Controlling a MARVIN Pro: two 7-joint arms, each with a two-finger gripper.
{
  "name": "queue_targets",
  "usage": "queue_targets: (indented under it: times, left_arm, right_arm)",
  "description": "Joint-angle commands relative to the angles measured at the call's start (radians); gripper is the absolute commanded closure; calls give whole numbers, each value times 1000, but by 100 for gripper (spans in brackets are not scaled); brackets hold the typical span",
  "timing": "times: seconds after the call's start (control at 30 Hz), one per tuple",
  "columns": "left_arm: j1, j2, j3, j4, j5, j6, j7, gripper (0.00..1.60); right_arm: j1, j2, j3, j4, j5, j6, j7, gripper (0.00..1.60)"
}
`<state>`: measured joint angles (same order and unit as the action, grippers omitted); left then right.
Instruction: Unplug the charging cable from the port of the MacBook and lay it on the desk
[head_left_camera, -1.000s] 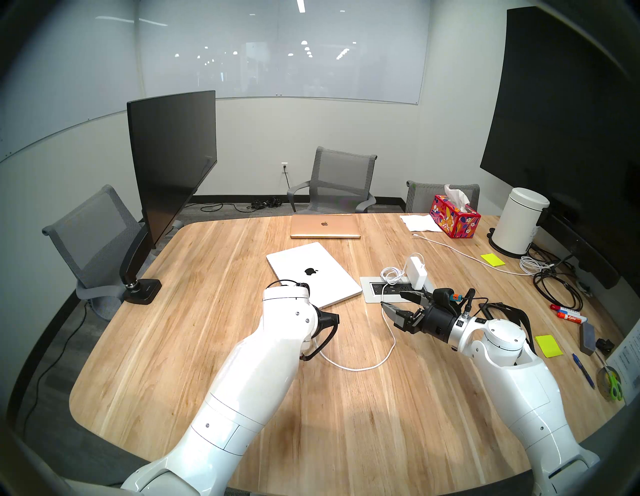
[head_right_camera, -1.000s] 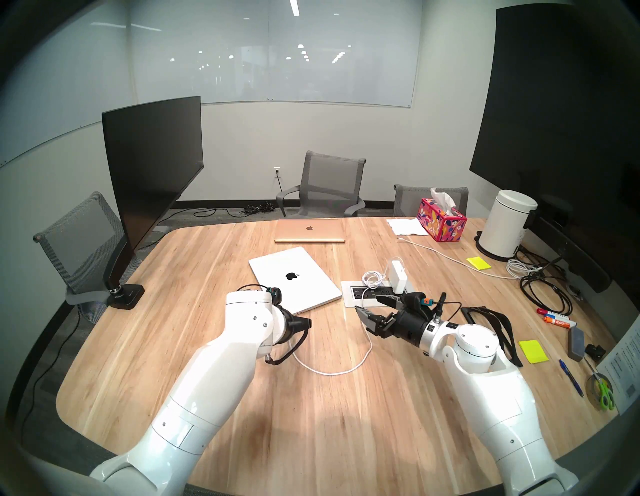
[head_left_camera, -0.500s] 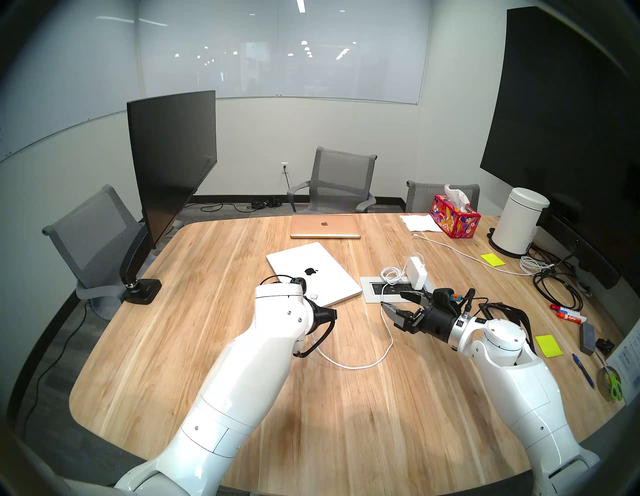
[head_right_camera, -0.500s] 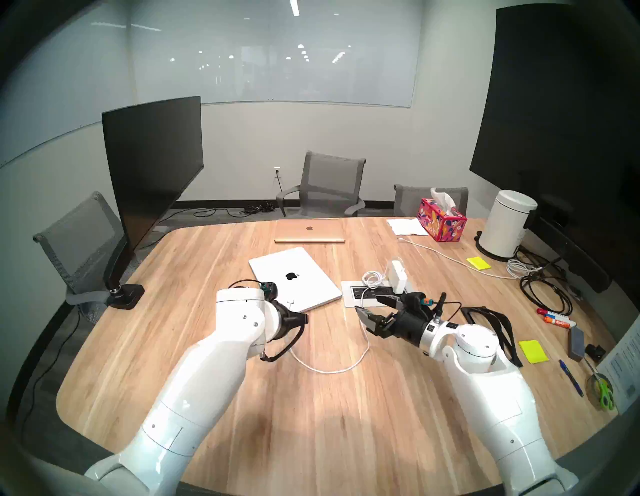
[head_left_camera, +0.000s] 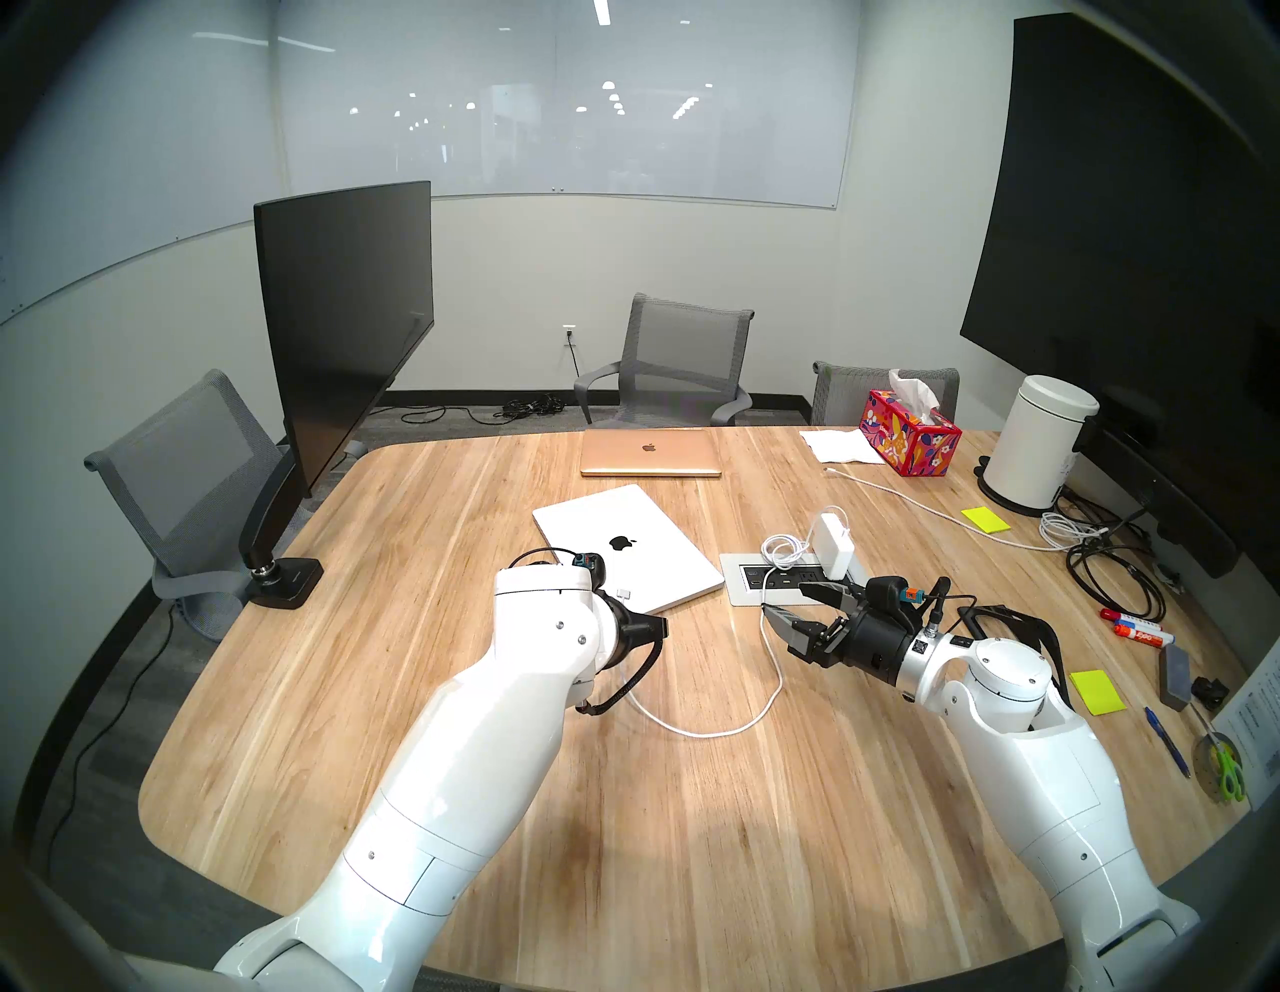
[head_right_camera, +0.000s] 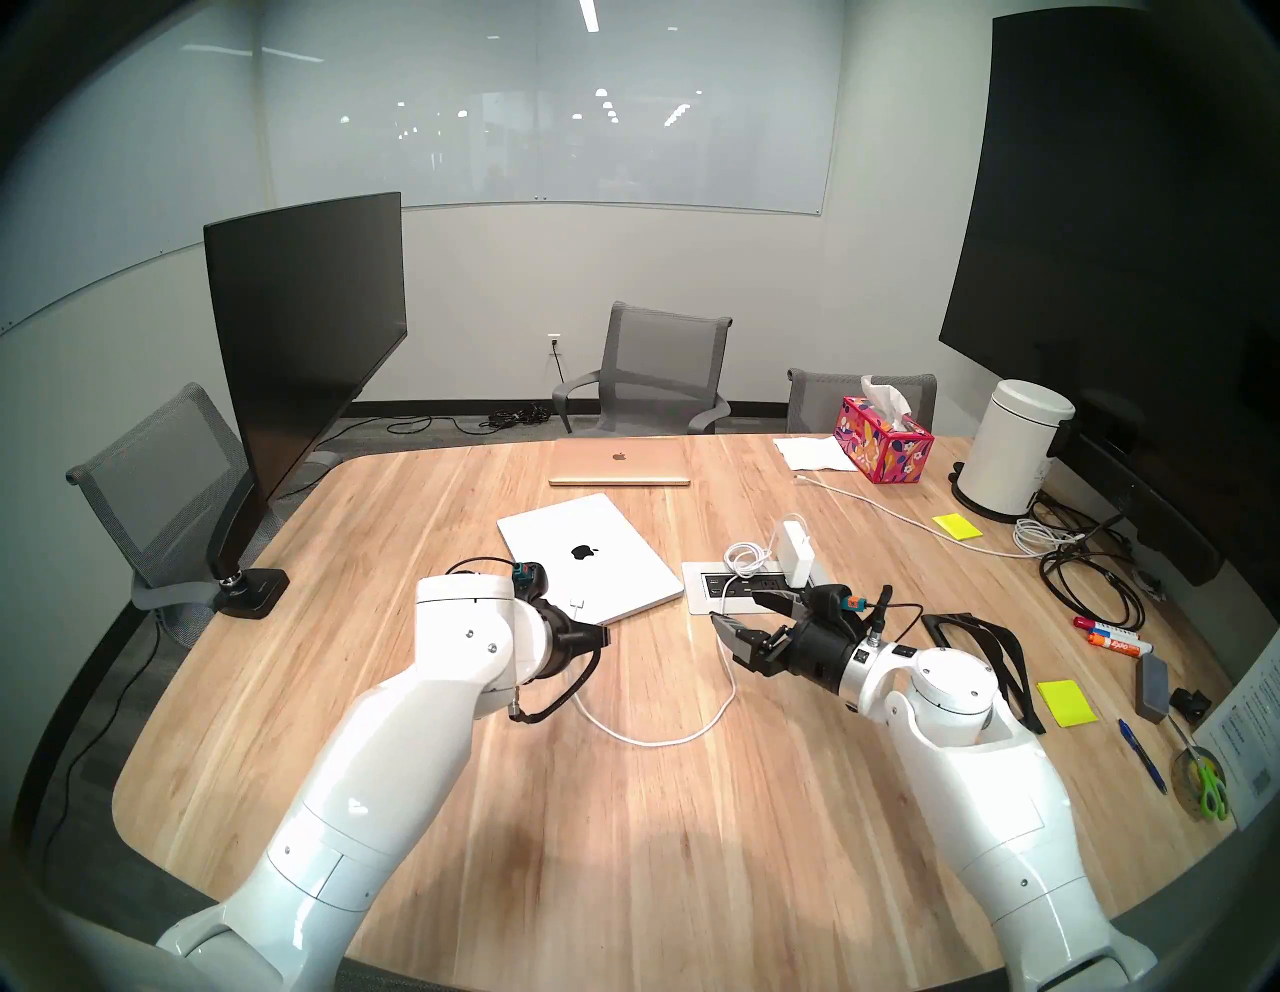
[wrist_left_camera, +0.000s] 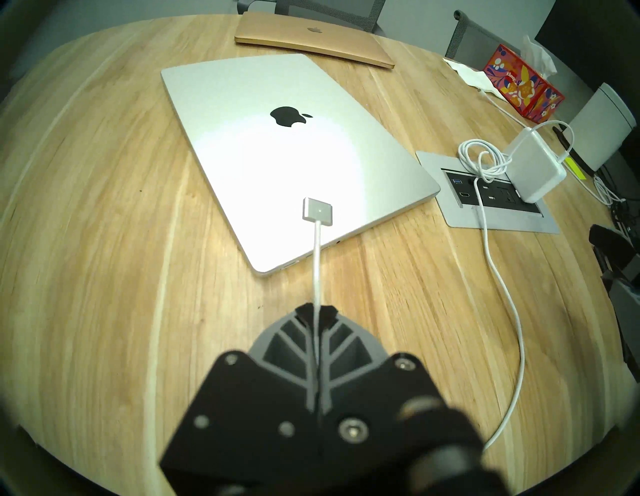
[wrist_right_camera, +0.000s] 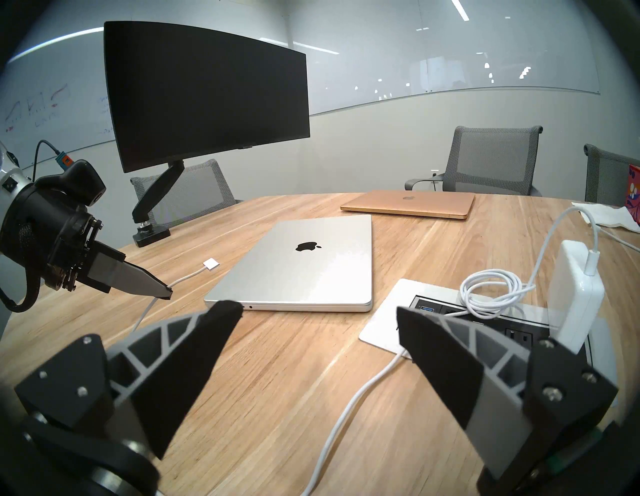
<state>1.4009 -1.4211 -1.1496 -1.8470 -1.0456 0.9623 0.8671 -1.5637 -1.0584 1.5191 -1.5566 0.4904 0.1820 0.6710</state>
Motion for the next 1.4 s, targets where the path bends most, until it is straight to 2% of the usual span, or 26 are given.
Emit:
queue_targets:
  times: [0.0,0.63,1.1,1.37]
  left_arm:
    - [8,44,-13,-52,-21,-2,105,160]
    - [89,199,-91,-133,-119,-2,68,160]
    - [158,301,-168,-178,-223,-2,58,160]
    - [181,346,-200,-185,-215,-2,25,160]
  right_arm:
    - [9,3,5,-14,2,1,-1,0]
    - [9,2,5,-14,1,1,-1,0]
    - [9,2,6,-14,1,2,-1,0]
    - [9,2,6,-15,1,2,-1,0]
